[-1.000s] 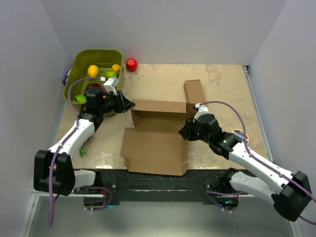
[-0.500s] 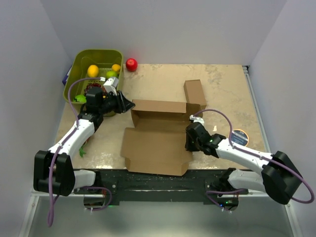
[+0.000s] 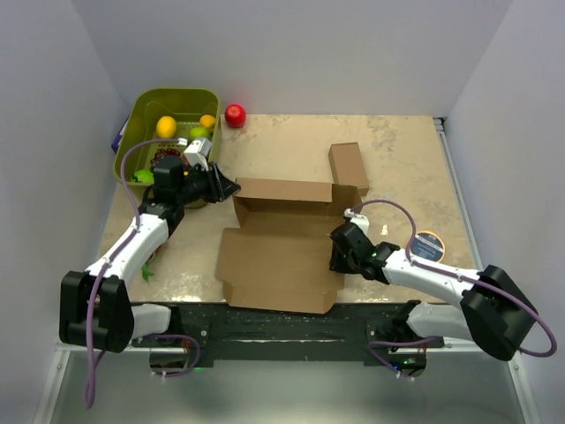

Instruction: Fold the paper box

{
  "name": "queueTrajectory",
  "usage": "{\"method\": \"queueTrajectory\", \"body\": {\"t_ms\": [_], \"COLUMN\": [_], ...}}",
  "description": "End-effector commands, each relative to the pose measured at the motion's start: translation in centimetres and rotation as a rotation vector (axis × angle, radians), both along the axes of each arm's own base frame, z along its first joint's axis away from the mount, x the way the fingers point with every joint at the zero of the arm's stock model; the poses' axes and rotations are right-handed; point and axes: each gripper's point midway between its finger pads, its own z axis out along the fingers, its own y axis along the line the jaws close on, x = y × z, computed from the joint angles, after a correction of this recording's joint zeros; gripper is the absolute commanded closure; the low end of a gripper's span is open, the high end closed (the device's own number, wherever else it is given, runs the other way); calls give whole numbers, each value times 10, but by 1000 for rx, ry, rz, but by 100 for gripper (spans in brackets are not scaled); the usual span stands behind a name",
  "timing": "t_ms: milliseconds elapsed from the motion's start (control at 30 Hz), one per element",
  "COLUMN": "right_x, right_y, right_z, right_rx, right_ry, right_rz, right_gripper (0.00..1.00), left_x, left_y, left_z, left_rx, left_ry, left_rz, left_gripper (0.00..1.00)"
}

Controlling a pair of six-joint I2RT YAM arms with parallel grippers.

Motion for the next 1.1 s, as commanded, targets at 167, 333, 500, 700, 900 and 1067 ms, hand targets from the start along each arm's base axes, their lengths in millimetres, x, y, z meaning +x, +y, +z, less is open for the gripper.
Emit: {"method": "queueTrajectory", "body": {"t_ms": [167, 333, 500, 700, 900, 1067], "right_x": [27, 61, 96, 133, 166, 195], "right_y": [10, 0, -14, -26, -49, -56], "right_z": [46, 73, 96, 116, 125, 135], "right_rx": [122, 161, 149, 163, 142, 185], "right_ry": [-87, -155, -249, -325, -374, -440], "right_rz": [-34, -55, -71, -100, -144, -108], "right_gripper": [46, 47, 51, 60, 64, 64], "left_x": [-17, -16, -17, -16, -15, -15], "left_y": [23, 23, 24, 24, 25, 24], "left_z": [-42, -41, -41, -43, -45, -47], "left_rx": [117, 118, 123, 127, 137, 138], "left_ry": [127, 121, 121, 124, 126, 133], "left_rz": [84, 83, 82, 80, 82, 76], "left_gripper": [68, 68, 68, 68, 68, 68]}}
